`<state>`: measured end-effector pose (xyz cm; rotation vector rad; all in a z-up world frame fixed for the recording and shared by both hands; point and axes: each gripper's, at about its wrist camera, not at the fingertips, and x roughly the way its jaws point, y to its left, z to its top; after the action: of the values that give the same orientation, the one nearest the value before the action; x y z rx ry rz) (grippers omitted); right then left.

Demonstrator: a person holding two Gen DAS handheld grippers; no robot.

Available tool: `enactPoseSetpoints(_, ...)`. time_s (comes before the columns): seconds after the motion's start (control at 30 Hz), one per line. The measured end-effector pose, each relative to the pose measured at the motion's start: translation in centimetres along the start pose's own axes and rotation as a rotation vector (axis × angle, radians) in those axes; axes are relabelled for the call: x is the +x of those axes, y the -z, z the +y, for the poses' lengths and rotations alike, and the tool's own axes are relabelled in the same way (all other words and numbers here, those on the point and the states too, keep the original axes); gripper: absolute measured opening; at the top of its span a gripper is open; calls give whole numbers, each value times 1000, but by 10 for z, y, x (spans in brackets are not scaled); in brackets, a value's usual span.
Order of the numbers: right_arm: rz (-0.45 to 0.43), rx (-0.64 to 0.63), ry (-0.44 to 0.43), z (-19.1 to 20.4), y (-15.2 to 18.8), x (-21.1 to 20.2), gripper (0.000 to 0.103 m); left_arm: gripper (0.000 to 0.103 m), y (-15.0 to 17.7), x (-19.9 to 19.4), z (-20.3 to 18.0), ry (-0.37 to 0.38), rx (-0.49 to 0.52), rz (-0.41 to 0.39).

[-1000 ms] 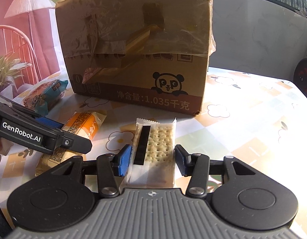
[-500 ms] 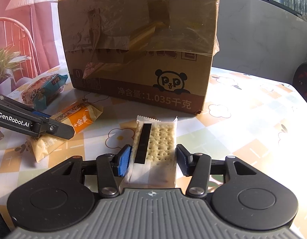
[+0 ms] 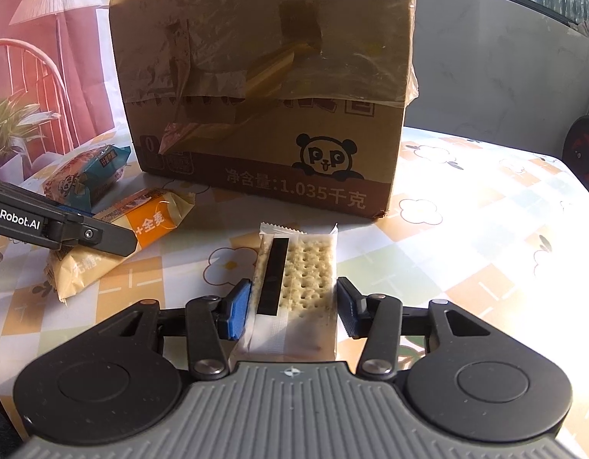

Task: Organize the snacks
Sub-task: 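Carry the orange bar over the box with left while right carries the cracker packet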

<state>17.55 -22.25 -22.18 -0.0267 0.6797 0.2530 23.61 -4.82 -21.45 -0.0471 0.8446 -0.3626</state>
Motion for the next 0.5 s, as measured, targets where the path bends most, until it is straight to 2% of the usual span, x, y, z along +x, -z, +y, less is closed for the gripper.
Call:
enactPoseSetpoints(0.1, -17, 7, -3, 1, -2, -6, 49, 38, -1, -9, 1, 3, 11, -36)
enactPoseSetpoints(0.23, -75, -2, -12, 1, -16, -26, 49, 38, -9, -34, -3, 24, 84, -144)
enactPoseSetpoints(0.37, -170, -10, -22, -1, -40, -53, 49, 38, -30, -60, -8, 65, 124, -253)
enactPoseSetpoints(0.5, -303, -9, -26, -6, -77, -82, 49, 38, -60, -90, -15, 119, 165, -369)
